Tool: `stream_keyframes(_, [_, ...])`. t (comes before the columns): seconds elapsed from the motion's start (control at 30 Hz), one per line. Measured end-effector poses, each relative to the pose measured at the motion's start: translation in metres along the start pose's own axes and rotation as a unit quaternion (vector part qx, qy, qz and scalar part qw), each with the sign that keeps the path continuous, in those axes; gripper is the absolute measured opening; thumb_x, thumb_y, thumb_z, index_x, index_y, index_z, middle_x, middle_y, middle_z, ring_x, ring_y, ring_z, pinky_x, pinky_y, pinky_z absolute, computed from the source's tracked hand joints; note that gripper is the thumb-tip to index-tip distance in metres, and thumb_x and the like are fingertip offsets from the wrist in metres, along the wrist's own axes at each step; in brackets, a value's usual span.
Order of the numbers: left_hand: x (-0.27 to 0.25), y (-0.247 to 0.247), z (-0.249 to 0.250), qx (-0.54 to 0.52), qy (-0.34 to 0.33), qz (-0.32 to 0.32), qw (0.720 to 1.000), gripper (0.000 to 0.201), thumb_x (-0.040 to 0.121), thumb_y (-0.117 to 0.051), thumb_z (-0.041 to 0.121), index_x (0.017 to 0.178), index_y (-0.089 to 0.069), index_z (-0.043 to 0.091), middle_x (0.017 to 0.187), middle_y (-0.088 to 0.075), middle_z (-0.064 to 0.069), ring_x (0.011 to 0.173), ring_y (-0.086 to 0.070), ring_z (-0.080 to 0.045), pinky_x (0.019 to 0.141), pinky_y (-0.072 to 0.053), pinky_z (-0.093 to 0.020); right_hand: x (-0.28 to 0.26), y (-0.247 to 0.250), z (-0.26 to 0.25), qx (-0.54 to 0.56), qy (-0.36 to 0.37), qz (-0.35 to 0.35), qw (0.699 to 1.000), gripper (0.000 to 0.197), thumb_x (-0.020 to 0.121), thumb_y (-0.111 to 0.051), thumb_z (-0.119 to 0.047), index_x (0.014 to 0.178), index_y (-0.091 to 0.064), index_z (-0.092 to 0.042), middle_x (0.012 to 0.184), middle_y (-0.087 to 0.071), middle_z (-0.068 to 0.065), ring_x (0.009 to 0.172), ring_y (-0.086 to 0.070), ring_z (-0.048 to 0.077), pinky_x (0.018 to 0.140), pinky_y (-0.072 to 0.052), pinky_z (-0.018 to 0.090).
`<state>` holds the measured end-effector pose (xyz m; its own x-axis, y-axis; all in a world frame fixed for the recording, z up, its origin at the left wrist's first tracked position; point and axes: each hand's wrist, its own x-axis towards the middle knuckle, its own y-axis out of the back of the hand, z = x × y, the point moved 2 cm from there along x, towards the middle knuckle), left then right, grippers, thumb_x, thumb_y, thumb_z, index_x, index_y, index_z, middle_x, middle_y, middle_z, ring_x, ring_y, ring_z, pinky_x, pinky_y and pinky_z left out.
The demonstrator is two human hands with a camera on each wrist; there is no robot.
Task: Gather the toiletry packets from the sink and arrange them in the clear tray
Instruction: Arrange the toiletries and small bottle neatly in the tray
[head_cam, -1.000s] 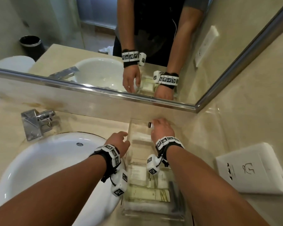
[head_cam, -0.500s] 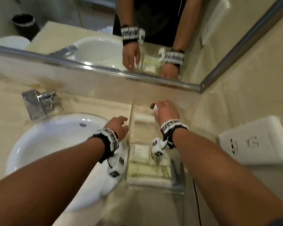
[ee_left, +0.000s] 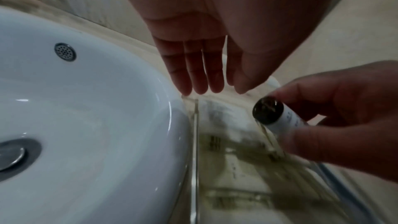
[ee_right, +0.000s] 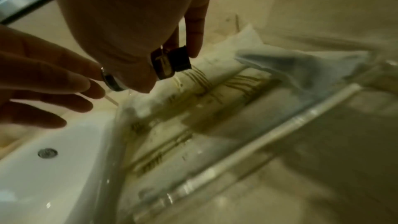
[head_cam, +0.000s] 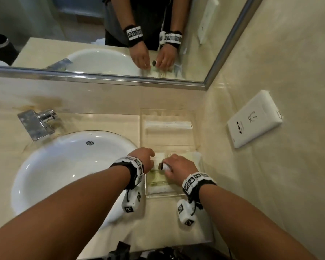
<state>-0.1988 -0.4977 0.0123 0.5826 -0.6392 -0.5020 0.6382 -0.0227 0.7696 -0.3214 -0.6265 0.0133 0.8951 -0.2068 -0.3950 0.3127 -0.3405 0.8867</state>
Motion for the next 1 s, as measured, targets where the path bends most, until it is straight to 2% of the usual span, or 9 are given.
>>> stream_keyframes(0.07, [-0.006,-0.011,0.0,0.028,-0.011,-0.019,0.999,0.041,0.09,-0.054,0.03,0.131,-0.056,0.027,0.13,-0.061,0.001,0.116,-0.058,-0.02,0.095,-0.047,-0.031,-0.012,-0.015,-0.001,0.004,0.003,-0.011,1.0,0.032,0.092,-0.05,-0.04,0.121,-0.06,-0.033,0.113,-0.059,-0.001,0.108,-0.057,0.022,0.088,-0.047,0.04])
stream_keyframes(0.13, [-0.012,-0.021,-0.001,0.044,-0.011,-0.027,0.999,0.039,0.091,-0.052,0.029,0.13,-0.057,0.027,0.13,-0.062,0.001,0.117,-0.059,-0.02,0.094,-0.047,-0.031,-0.018,-0.028,-0.003,0.018,-0.002,-0.011,1.0,0.033,0.09,-0.055,-0.034,0.123,-0.061,-0.033,0.113,-0.059,0.0,0.108,-0.057,0.022,0.087,-0.051,0.042])
stream_keyframes(0.23, [-0.021,-0.032,0.002,0.067,-0.018,-0.043,0.997,0.04,0.092,-0.049,0.026,0.13,-0.058,0.025,0.129,-0.062,-0.001,0.116,-0.06,-0.022,0.092,-0.048,-0.033,-0.021,-0.04,-0.006,0.01,0.001,0.007,1.0,0.032,0.085,-0.059,-0.022,0.114,-0.064,-0.033,0.107,-0.059,0.0,0.103,-0.058,0.023,0.078,-0.053,0.038])
stream_keyframes(0.4, [-0.03,-0.046,0.003,0.072,-0.037,-0.073,0.994,0.035,0.092,-0.051,0.026,0.126,-0.058,0.03,0.123,-0.063,0.0,0.109,-0.061,-0.021,0.089,-0.052,-0.035,-0.024,-0.046,0.0,-0.023,-0.028,0.06,0.998,0.028,0.094,-0.059,-0.029,0.122,-0.063,-0.031,0.118,-0.056,-0.001,0.107,-0.051,0.021,0.083,-0.051,0.036])
stream_keyframes(0.53, [-0.032,-0.047,0.001,0.079,-0.047,-0.07,0.993,0.045,0.093,-0.05,0.029,0.138,-0.049,0.03,0.13,-0.059,-0.002,0.114,-0.06,-0.023,0.091,-0.051,-0.036,-0.019,-0.046,-0.004,-0.056,-0.037,0.089,0.994,0.025,0.093,-0.061,-0.022,0.116,-0.067,-0.03,0.107,-0.057,0.0,0.095,-0.053,0.021,0.073,-0.048,0.031])
stream_keyframes(0.63, [-0.031,-0.047,0.0,0.076,-0.056,-0.068,0.993,0.045,0.092,-0.048,0.028,0.137,-0.047,0.033,0.125,-0.059,-0.002,0.108,-0.061,-0.024,0.087,-0.053,-0.038,-0.013,-0.047,-0.009,-0.04,-0.06,0.084,0.994,0.022,0.094,-0.059,-0.018,0.112,-0.067,-0.027,0.103,-0.056,0.002,0.088,-0.057,0.022,0.066,-0.046,0.031])
stream_keyframes(0.7, [-0.031,-0.048,0.002,0.086,-0.069,-0.067,0.992,0.037,0.093,-0.047,0.028,0.129,-0.052,0.034,0.121,-0.058,-0.002,0.104,-0.061,-0.024,0.085,-0.052,-0.037,-0.009,-0.048,-0.011,-0.038,-0.063,0.074,0.995,0.02,0.094,-0.057,-0.018,0.111,-0.066,-0.026,0.103,-0.058,0.003,0.089,-0.06,0.023,0.066,-0.047,0.032])
stream_keyframes(0.9, [-0.029,-0.053,0.005,0.126,-0.087,-0.083,0.985,0.037,0.091,-0.049,0.033,0.127,-0.056,0.031,0.124,-0.053,-0.004,0.108,-0.058,-0.027,0.087,-0.052,-0.041,-0.003,-0.052,-0.009,-0.049,-0.063,0.054,0.995,0.018,0.095,-0.055,-0.017,0.109,-0.064,-0.024,0.101,-0.06,0.004,0.092,-0.061,0.025,0.065,-0.043,0.033])
stream_keyframes(1.0, [-0.028,-0.053,0.004,0.12,-0.09,-0.085,0.985,0.036,0.09,-0.049,0.033,0.125,-0.055,0.029,0.123,-0.053,-0.003,0.108,-0.057,-0.026,0.086,-0.05,-0.038,-0.003,-0.053,-0.009,-0.035,-0.066,0.051,0.996,0.016,0.095,-0.056,-0.017,0.108,-0.064,-0.023,0.1,-0.06,0.003,0.092,-0.061,0.025,0.066,-0.047,0.035])
